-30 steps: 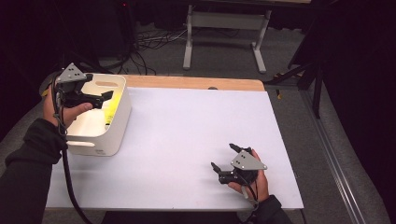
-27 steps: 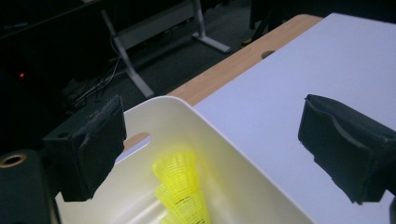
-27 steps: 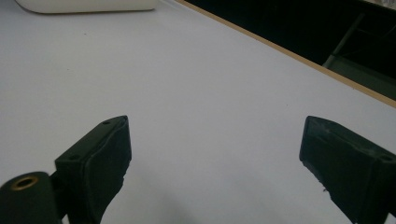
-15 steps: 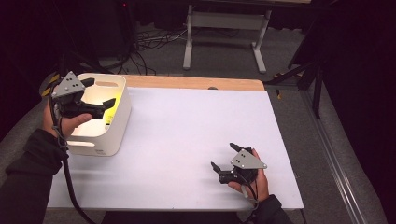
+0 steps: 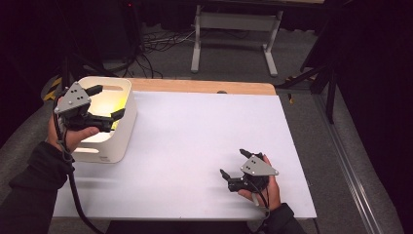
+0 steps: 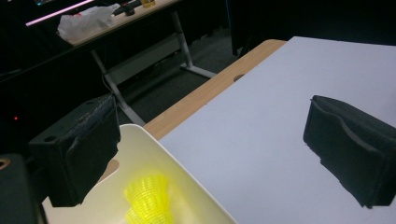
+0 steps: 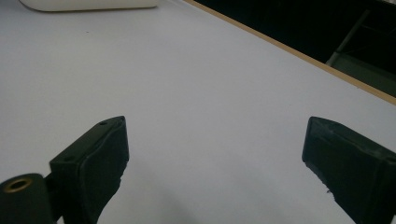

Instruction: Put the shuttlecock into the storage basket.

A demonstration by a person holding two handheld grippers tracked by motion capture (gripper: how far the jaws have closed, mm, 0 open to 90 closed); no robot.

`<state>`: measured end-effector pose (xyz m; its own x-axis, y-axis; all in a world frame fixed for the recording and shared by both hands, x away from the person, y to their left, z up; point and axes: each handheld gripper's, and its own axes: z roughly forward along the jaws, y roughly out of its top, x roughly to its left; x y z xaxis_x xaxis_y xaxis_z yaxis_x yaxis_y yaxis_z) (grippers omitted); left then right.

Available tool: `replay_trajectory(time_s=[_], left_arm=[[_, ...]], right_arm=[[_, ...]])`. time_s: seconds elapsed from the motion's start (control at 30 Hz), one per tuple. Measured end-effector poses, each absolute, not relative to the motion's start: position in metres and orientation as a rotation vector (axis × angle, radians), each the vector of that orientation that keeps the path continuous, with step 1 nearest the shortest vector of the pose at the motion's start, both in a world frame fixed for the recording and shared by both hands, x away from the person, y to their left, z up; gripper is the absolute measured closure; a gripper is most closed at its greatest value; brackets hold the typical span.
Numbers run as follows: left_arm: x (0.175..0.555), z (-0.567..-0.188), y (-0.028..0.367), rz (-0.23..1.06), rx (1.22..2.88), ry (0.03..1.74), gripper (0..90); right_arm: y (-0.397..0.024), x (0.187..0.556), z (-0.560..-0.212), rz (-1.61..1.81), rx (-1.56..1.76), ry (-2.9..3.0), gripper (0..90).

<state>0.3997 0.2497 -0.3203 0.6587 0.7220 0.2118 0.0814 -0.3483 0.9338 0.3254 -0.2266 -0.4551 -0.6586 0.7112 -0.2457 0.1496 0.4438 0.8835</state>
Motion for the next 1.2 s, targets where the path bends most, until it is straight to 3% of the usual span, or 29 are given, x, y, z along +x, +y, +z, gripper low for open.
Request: replay_trajectory(time_s=[1.2], left_arm=[[0.371,-0.327,0.219,0.742,1.819,0.504,5.7]], right_arm=[[-0.224,0.322,-0.450,1.200,0.697,2.093,7.6]])
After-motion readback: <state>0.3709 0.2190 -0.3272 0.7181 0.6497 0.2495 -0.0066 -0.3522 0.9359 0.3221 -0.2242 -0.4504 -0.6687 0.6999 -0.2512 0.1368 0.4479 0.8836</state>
